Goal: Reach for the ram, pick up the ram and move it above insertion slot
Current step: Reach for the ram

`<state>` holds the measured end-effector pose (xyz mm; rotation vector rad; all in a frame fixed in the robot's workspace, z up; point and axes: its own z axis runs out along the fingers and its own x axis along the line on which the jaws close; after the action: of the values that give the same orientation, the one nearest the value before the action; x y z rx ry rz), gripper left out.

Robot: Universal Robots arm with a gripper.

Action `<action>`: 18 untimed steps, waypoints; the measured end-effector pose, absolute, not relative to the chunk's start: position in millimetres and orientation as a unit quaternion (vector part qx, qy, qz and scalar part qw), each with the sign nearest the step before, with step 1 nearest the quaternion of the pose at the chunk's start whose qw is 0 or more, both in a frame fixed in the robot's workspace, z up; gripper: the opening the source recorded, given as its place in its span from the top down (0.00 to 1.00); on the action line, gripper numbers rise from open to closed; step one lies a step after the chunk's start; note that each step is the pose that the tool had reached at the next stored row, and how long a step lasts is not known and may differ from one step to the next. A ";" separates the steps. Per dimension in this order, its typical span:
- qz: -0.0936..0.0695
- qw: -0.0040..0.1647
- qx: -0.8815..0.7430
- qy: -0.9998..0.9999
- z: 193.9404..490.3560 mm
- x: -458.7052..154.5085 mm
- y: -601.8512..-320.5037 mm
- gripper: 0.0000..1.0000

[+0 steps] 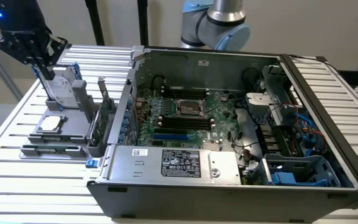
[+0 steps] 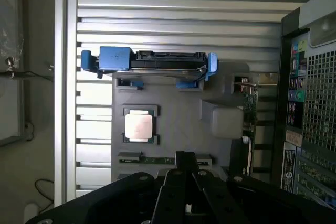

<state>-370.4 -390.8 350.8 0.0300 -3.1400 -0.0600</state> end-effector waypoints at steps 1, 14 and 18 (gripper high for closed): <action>-0.019 0.000 0.010 -1.000 350.8 -370.5 -390.8 0.89; -0.019 0.000 0.010 -1.000 350.0 -370.6 -422.6 0.89; -0.019 0.000 0.010 -1.000 349.2 -372.1 -440.6 0.89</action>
<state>-372.1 -440.6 349.2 0.0302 -3.1399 -0.0599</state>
